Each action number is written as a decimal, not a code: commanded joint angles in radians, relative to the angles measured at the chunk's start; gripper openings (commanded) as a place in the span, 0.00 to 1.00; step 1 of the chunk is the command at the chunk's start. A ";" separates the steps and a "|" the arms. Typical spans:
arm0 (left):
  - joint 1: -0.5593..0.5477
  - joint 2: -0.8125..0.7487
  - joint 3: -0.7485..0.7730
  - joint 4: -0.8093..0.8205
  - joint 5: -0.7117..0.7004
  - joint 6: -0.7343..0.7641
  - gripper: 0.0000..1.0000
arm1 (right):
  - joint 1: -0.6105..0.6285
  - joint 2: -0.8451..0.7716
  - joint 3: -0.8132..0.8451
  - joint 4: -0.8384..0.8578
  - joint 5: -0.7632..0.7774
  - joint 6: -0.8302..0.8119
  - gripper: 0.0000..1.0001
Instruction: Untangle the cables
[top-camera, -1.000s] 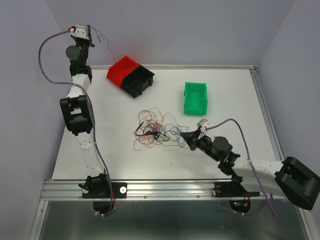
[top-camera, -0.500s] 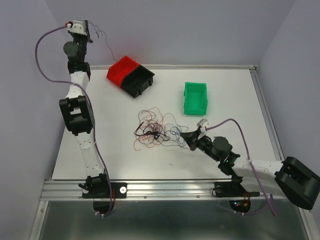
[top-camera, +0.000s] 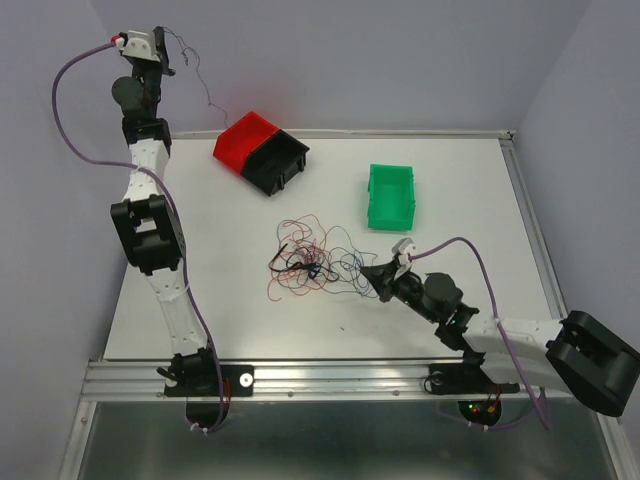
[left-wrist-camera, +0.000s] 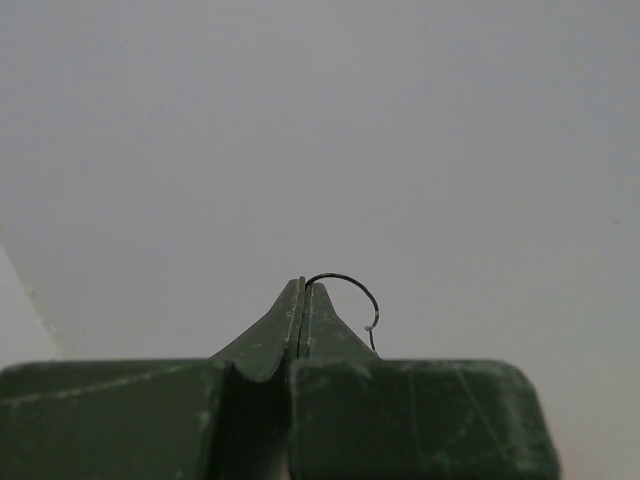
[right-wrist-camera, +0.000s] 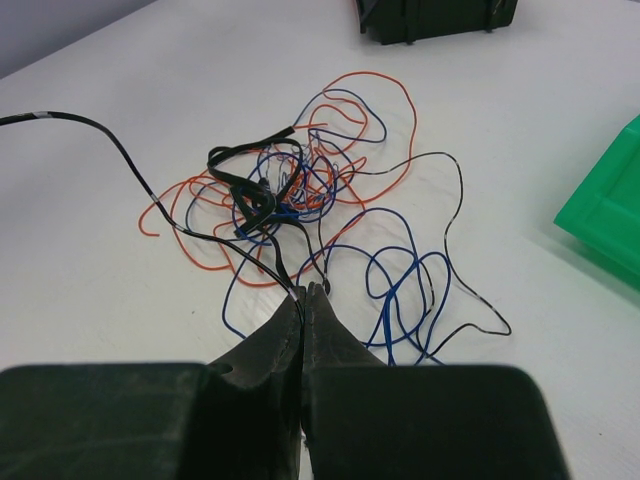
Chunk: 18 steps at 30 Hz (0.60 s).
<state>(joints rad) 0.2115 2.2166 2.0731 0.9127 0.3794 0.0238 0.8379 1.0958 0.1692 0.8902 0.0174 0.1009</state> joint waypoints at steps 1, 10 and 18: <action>0.006 -0.026 0.061 0.054 0.009 0.016 0.00 | 0.000 0.003 0.036 0.052 -0.013 -0.009 0.01; 0.005 0.026 0.059 0.081 -0.010 0.019 0.00 | 0.000 -0.011 0.029 0.050 -0.048 -0.012 0.00; 0.006 0.074 0.079 0.094 -0.013 0.019 0.00 | 0.000 -0.033 0.019 0.050 -0.056 -0.012 0.01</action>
<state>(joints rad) 0.2111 2.2925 2.0861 0.9340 0.3756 0.0296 0.8379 1.0855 0.1692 0.8906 -0.0204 0.1009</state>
